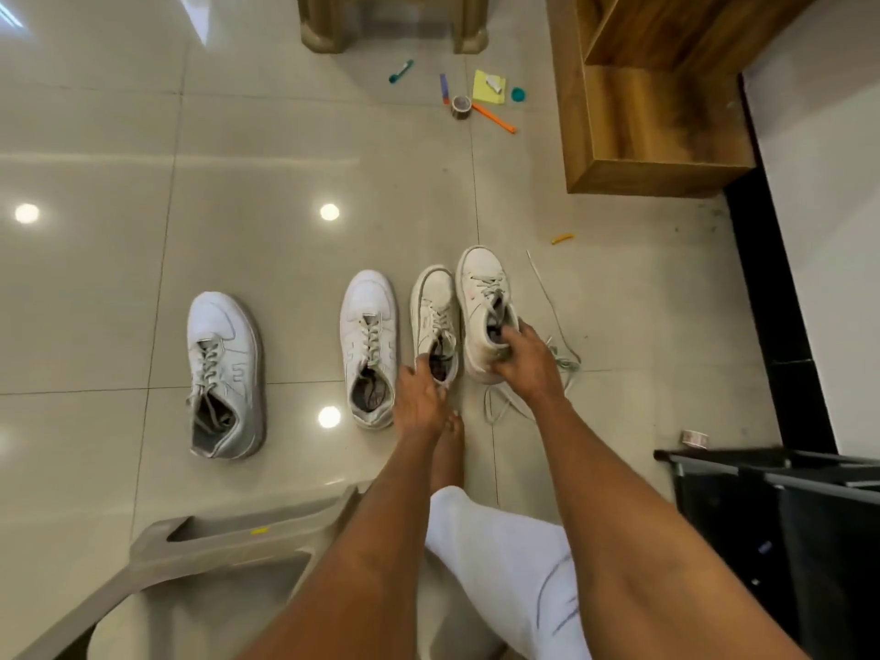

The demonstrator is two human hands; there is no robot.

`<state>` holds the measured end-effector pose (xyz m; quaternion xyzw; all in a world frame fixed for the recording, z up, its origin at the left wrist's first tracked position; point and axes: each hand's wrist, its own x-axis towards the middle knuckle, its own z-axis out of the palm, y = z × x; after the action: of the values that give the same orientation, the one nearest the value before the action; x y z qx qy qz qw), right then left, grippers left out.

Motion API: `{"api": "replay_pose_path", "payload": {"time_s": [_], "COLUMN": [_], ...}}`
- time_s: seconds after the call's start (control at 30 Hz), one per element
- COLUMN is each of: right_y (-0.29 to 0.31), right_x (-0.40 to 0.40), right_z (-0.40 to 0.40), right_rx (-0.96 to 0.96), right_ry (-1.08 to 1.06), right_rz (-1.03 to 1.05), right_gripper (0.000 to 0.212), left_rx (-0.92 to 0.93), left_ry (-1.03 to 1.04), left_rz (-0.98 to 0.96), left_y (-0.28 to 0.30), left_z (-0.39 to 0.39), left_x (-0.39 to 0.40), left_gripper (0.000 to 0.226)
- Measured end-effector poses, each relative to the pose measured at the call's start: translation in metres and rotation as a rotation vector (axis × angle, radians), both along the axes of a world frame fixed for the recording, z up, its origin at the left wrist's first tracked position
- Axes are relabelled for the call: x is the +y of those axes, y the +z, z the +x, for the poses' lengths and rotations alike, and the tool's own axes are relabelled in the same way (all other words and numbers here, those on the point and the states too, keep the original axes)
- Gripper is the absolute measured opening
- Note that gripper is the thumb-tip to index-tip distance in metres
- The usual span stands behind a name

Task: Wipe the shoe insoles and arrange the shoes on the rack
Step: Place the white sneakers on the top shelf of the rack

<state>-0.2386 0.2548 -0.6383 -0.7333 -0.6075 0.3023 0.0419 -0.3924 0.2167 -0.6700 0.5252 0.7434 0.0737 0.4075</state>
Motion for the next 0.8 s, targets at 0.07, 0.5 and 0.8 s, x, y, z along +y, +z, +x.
{"api": "replay_pose_path", "payload": {"time_s": [0.07,0.5,0.8], "right_y": [-0.011,-0.048,0.0], "right_x": [0.0,-0.01,-0.013], "right_z": [0.011,0.023,0.02], "right_rx": [0.013,0.059,0.09], "right_ry": [-0.025,-0.089,-0.185], "right_rz": [-0.003,-0.065,-0.081], "right_gripper": [0.038,0.041,0.044], "left_rx": [0.055,0.158,0.125], "left_ry": [-0.017,-0.046,0.003], "left_rz": [-0.039,-0.114,0.179], "left_y": [-0.017,-0.062,0.002], "left_z": [0.003,0.023,0.025], "left_x": [0.001,0.012,-0.003], "left_gripper": [0.049,0.026,0.012]}}
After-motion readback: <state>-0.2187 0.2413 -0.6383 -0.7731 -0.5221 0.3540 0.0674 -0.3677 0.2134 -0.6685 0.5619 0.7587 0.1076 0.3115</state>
